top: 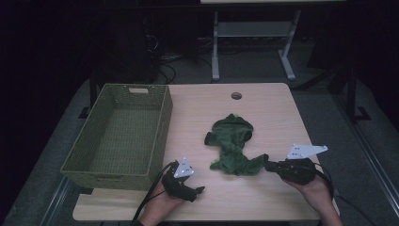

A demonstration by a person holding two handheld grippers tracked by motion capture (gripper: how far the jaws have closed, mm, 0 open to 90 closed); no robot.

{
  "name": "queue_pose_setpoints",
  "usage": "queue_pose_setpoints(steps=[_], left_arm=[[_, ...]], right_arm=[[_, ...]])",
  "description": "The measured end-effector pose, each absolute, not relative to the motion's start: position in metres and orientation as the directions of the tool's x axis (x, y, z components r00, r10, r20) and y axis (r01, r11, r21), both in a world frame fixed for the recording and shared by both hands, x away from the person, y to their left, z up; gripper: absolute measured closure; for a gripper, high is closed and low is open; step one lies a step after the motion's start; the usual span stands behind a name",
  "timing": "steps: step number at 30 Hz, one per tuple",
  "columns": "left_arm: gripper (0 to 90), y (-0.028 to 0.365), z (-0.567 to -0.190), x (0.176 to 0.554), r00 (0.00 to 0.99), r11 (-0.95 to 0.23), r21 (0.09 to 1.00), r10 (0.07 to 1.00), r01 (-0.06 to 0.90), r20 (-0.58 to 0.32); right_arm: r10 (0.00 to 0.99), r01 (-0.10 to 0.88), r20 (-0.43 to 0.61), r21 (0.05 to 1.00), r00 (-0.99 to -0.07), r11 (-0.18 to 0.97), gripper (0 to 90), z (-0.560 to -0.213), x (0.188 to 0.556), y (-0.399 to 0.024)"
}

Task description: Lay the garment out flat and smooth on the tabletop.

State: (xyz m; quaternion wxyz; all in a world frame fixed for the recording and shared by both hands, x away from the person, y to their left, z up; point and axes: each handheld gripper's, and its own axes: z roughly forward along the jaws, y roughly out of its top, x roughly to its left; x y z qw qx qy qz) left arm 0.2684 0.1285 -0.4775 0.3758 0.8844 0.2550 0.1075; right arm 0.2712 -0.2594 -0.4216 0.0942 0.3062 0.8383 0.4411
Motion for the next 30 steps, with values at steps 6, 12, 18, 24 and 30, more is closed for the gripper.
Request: queue_pose_setpoints(steps=[6, 12, 18, 24, 30], left_arm=[[13.2, 0.128, -0.478, 0.268, 0.845, -0.583, 0.722, 0.534, 0.372, -0.004], [13.2, 0.128, -0.478, 0.269, 0.846, -0.586, 0.721, 0.533, 0.368, 0.001], [13.2, 0.128, -0.478, 0.269, 0.847, -0.586, 0.722, 0.532, 0.367, 0.001], [13.2, 0.128, -0.478, 0.269, 0.846, -0.586, 0.722, 0.533, 0.369, 0.001], [13.2, 0.128, -0.478, 0.268, 0.846, -0.585, 0.722, 0.533, 0.369, 0.0]], right_arm=[[0.552, 0.39, 0.092, 0.803, -0.829, 0.451, 85.5, -0.415, 0.28, -0.237], [0.518, 0.357, 0.077, 0.809, -0.852, 0.467, 85.4, -0.412, 0.29, -0.219], [0.494, 0.35, 0.081, 0.803, -0.866, 0.481, 85.9, -0.414, 0.298, -0.205], [0.481, 0.344, 0.085, 0.806, -0.873, 0.481, 81.6, -0.411, 0.307, -0.192], [0.555, 0.363, 0.073, 0.824, -0.829, 0.434, 81.4, -0.409, 0.318, -0.201]])
